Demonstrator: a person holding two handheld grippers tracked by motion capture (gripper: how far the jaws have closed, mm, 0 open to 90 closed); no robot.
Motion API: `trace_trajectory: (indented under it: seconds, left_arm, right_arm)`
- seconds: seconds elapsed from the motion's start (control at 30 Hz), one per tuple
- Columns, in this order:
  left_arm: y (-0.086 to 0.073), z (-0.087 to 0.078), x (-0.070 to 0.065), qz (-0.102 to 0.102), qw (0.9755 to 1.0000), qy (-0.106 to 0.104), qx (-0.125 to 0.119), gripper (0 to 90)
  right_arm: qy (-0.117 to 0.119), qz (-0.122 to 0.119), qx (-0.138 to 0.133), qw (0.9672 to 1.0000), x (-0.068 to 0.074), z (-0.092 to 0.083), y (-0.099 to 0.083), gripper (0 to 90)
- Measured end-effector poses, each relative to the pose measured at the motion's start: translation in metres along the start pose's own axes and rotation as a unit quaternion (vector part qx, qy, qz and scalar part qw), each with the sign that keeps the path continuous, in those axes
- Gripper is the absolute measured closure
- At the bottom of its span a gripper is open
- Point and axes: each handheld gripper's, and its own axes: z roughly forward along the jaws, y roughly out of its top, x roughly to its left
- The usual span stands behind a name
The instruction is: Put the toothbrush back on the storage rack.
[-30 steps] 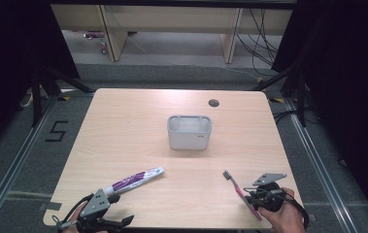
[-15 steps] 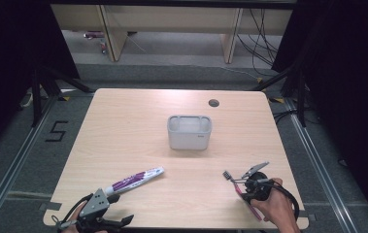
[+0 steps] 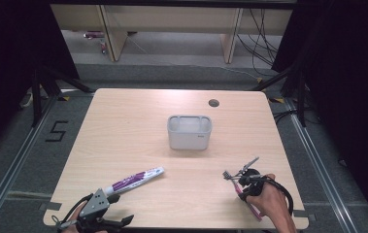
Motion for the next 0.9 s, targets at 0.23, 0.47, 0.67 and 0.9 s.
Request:
trace_trajectory:
  seconds: [0.23, 0.47, 0.67, 0.9]
  left_arm:
    - [0.0, 0.001, -0.001, -0.004, 1.0, -0.002, -0.004, 18.4]
    - [-0.001, 0.001, 0.0, -0.001, 1.0, -0.003, -0.004, 18.4]
    - [-0.001, 0.001, -0.001, -0.004, 1.0, -0.005, -0.007, 18.4]
    - [0.0, 0.0, 0.001, 0.008, 1.0, 0.0, 0.004, 18.4]
  right_arm:
    - [-0.01, -0.023, 0.013, 0.9996, 0.001, 0.003, 0.003, 74.0]
    - [-0.015, -0.023, 0.031, 0.9991, 0.001, 0.005, 0.007, 78.7]
    - [-0.005, -0.033, 0.044, 0.9985, -0.002, 0.005, 0.011, 82.0]
    - [-0.004, -0.03, 0.073, 0.9969, -0.004, 0.008, 0.017, 82.7]
